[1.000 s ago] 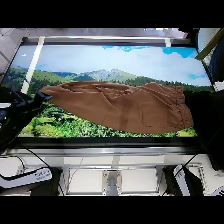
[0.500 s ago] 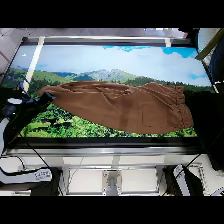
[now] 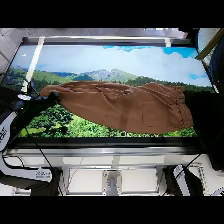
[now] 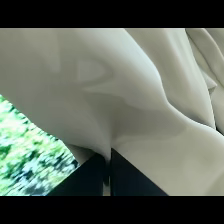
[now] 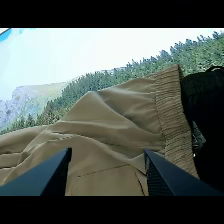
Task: Fold the clothes and pants, and hang the long-sleeved shirts on hangers.
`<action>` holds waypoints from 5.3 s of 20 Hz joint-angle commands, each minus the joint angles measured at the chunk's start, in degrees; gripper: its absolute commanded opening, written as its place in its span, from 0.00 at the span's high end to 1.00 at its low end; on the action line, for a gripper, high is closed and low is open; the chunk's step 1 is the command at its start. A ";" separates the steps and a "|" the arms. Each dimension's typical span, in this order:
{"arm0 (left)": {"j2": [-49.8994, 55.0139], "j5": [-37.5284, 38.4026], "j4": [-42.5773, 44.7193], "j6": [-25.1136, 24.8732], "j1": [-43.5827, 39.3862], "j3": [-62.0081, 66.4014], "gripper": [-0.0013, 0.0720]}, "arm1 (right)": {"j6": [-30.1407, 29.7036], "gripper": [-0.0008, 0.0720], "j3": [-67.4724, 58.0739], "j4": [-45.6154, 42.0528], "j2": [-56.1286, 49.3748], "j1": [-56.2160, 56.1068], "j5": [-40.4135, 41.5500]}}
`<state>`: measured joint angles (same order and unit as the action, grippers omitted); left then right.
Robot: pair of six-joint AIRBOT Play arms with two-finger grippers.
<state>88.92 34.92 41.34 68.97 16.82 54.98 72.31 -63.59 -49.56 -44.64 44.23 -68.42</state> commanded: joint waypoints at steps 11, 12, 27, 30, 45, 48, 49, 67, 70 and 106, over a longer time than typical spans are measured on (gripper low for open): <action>-31.52 53.75 28.94 1.97 2.69 20.13 0.97 | -0.15 0.29 -0.13 -0.20 0.02 0.02 -3.96; -34.40 55.49 30.84 1.99 2.62 20.13 0.97 | -0.66 0.29 -0.13 -0.20 0.02 0.02 -4.57; -0.02 43.85 36.06 6.91 -0.96 27.47 0.04 | -1.27 0.29 -0.13 -0.44 0.02 0.02 -8.07; -6.45 43.12 36.15 6.95 8.39 26.16 0.04 | -0.98 0.29 -0.13 -0.46 0.02 0.02 -13.05; -19.52 19.67 -14.03 -18.27 38.21 -26.53 0.04 | 4.13 0.29 -0.13 0.48 0.02 0.02 -14.99; -15.76 17.97 -16.13 -19.26 36.09 -26.47 0.20 | 4.13 0.29 -0.13 0.50 0.02 0.02 -14.95; -14.67 17.99 -17.70 -20.26 35.17 -26.45 0.21 | 4.13 0.29 -0.13 0.50 0.02 0.02 -14.97; -17.90 41.03 28.94 -0.74 35.43 20.70 0.97 | 1.75 0.29 0.20 -13.35 0.00 0.02 -17.77; -16.55 43.54 28.94 -0.76 35.43 20.68 0.97 | 1.62 0.29 6.78 -16.50 0.02 0.02 -19.39; -18.23 44.02 20.74 -0.79 35.30 20.72 0.97 | -12.04 0.93 15.41 11.65 -12.37 0.07 -7.08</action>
<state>71.68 79.85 67.02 68.16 52.21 75.66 57.84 -38.46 -35.88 -58.70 44.29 -72.40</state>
